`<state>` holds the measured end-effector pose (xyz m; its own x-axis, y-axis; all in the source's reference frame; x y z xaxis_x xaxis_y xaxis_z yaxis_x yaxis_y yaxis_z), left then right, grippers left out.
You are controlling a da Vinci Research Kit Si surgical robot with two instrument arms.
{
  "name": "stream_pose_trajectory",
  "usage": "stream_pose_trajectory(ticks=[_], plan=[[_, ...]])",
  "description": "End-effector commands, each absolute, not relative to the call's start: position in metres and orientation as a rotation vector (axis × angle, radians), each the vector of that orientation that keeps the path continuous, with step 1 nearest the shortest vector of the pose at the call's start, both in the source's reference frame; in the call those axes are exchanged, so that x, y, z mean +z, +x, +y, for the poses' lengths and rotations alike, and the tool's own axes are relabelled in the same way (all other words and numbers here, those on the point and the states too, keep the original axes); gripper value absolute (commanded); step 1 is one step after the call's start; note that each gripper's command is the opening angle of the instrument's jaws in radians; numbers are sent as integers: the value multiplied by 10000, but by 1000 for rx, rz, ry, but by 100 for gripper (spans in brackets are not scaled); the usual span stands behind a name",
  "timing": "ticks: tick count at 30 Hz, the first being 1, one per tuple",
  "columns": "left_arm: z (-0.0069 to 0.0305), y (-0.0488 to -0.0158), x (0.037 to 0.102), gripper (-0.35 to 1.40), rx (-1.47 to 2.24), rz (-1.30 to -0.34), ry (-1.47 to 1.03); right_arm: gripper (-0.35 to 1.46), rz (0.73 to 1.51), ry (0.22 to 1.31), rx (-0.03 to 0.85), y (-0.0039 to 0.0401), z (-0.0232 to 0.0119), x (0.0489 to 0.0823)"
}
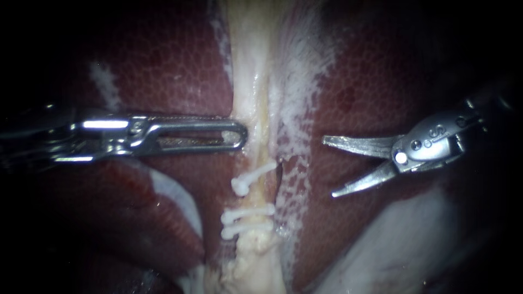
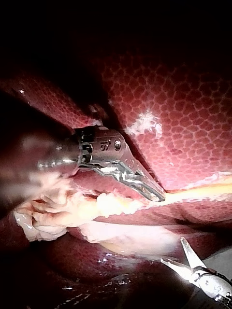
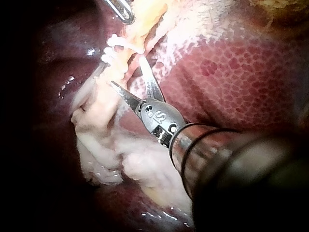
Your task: Go to the cutting position left tube
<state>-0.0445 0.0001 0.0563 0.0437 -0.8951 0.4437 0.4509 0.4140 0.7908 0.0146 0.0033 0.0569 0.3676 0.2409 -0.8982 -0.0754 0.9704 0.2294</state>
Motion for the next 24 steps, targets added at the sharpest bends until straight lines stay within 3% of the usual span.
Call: stream_pose_trajectory(ticks=[1, 11, 24], plan=[[1, -445, 563, -35, -1099, -1091, 511, 144, 1178, 159, 204, 146, 33, 569], [4, -439, 548, -35, -1101, -1090, 519, 144, 1165, 181, 171, 147, 26, 575], [-7, -412, 495, -35, -1096, -1095, 543, 139, 1132, 389, 162, 177, -21, 607]])
